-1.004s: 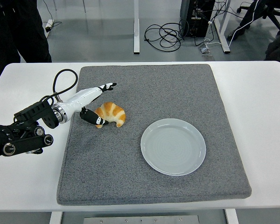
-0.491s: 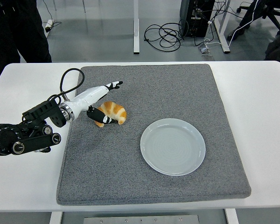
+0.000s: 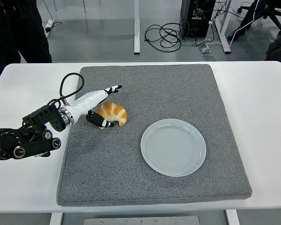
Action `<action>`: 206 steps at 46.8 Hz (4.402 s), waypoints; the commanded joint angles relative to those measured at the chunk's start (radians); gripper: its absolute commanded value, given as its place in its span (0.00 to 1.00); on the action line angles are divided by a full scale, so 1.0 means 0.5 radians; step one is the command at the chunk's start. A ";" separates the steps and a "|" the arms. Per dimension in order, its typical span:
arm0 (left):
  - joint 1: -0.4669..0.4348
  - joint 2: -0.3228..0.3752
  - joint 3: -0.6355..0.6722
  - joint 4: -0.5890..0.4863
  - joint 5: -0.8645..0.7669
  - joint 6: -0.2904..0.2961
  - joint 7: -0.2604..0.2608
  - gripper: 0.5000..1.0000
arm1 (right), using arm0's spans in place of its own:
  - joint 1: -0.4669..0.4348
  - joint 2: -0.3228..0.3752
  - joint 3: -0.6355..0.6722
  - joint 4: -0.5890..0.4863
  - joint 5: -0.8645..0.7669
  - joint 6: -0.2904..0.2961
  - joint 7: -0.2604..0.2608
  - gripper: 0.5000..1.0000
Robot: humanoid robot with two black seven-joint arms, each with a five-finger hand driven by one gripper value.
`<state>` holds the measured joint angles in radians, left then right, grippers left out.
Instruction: Place the bread on the plate
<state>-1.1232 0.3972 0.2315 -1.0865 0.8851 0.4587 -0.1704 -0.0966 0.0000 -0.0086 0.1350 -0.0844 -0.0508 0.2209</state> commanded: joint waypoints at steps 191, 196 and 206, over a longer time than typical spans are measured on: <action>-0.874 -0.794 0.454 0.025 0.260 -0.012 -0.181 0.00 | 0.000 0.000 0.002 0.000 0.000 0.000 0.000 1.00; -0.794 -0.794 0.460 0.001 0.377 -0.012 -0.181 0.00 | 0.000 0.000 0.002 0.000 0.000 0.000 0.000 1.00; -0.696 -0.794 0.534 -0.008 0.472 -0.015 -0.214 0.00 | 0.000 0.000 -0.001 0.000 0.000 0.000 0.000 1.00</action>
<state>-1.4813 0.0000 0.4920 -1.0889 1.1130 0.4512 -0.2707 -0.0967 0.0000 -0.0085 0.1350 -0.0844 -0.0506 0.2210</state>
